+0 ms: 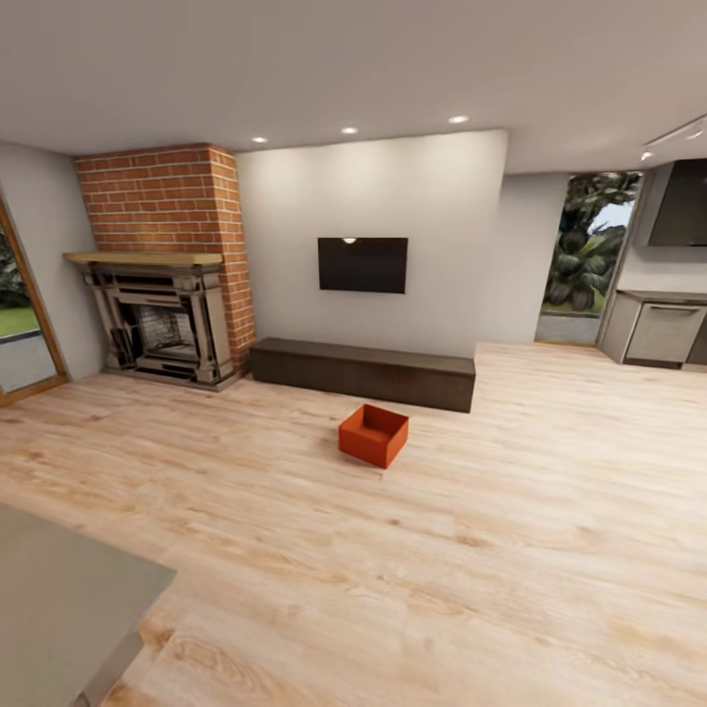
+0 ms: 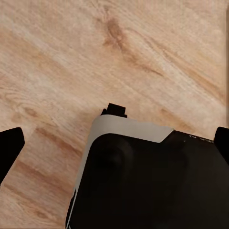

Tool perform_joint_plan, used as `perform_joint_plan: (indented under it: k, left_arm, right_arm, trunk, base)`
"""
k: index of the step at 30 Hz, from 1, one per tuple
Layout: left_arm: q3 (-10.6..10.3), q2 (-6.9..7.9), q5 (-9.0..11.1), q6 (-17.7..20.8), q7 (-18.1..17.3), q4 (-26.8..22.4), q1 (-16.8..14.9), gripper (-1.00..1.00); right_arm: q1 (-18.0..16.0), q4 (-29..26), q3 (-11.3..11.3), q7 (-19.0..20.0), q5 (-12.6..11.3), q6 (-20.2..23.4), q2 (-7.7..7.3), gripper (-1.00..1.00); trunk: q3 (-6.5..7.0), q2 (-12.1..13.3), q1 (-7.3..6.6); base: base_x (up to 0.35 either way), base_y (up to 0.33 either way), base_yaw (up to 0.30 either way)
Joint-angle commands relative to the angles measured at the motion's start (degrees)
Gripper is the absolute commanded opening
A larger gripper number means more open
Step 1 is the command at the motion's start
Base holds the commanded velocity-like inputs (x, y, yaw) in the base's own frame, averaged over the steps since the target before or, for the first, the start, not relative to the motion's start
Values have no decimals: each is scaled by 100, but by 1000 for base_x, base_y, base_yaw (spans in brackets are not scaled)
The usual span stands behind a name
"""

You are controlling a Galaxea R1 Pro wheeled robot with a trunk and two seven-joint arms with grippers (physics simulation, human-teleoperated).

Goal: Move the two storage containers from the living room to the garage. In the garage, place one container on the floor and stack the other container on top of it (either order is fine).

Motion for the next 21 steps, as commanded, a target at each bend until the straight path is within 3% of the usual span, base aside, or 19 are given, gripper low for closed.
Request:
perform_joint_plan:
  k: [1,21]
  left_arm:
    - [-8,-1,29,-7,10,1,-4,100]
    - [-8,4,35,-13,10,1,-4,100]
  right_arm:
    - [-8,18,38,-23,-7,-27,2,100]
    - [-8,18,39,-23,-7,-36,3,100]
  trunk:
    - [-8,-5,4]
    - [-8,-5,4]
  base:
    - [323,0,0]
    - [323,0,0]
